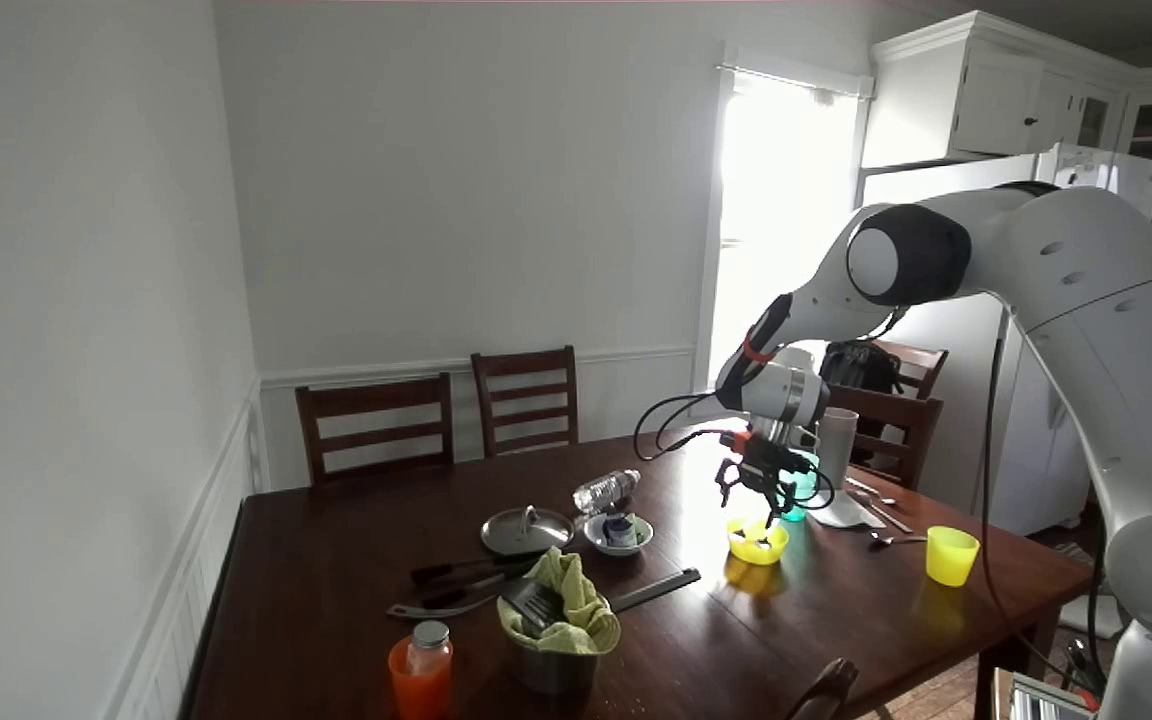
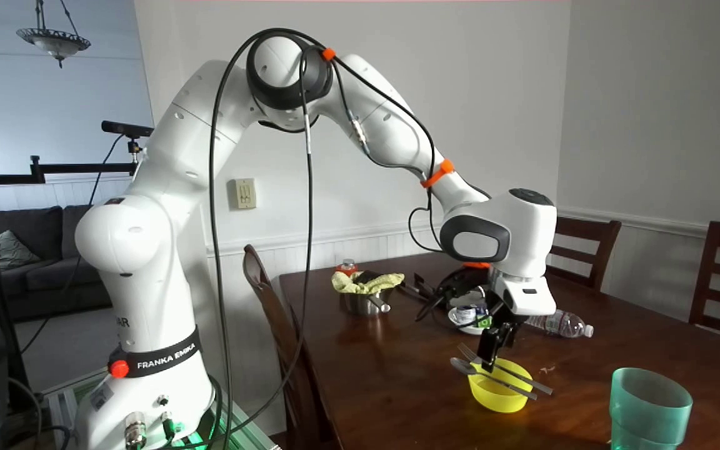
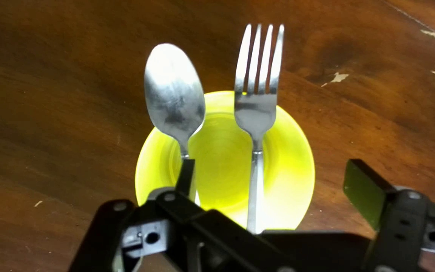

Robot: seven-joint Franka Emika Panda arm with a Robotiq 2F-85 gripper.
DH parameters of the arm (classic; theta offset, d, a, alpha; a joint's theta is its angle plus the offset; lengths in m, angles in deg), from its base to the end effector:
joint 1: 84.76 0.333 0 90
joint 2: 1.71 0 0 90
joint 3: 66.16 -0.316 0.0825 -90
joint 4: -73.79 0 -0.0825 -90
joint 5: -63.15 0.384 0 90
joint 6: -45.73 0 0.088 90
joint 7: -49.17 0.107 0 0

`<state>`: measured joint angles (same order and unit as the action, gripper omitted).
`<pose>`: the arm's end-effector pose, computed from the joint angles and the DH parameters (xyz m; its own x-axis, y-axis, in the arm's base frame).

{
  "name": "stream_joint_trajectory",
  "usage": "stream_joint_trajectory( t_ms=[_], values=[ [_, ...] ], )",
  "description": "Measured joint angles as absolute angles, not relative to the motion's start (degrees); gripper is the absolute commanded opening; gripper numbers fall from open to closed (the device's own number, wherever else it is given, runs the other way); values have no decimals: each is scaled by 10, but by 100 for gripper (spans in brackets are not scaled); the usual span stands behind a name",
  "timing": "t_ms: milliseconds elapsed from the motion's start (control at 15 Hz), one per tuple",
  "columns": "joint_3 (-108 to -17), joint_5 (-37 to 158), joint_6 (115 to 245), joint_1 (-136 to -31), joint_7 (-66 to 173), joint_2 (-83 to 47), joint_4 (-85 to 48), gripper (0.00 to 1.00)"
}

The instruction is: Pick up the spoon and fork next to the yellow bowl and put them in the yellow bowl starting with the spoon and end with the fork

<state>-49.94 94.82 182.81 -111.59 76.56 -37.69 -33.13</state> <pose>0.4693 -0.4217 0.1825 -0.0217 -0.9872 -0.1582 -0.9917 0.0412 -0.1214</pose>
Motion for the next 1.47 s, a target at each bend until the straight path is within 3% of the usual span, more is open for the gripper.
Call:
stream_joint_trajectory(
  t_ms=[533, 1467],
  values=[
    [-494, 930, 1827, -1114, 753, -363, -324, 100],
    [-442, 671, 1822, -1039, 694, -205, -403, 100]
  ],
)
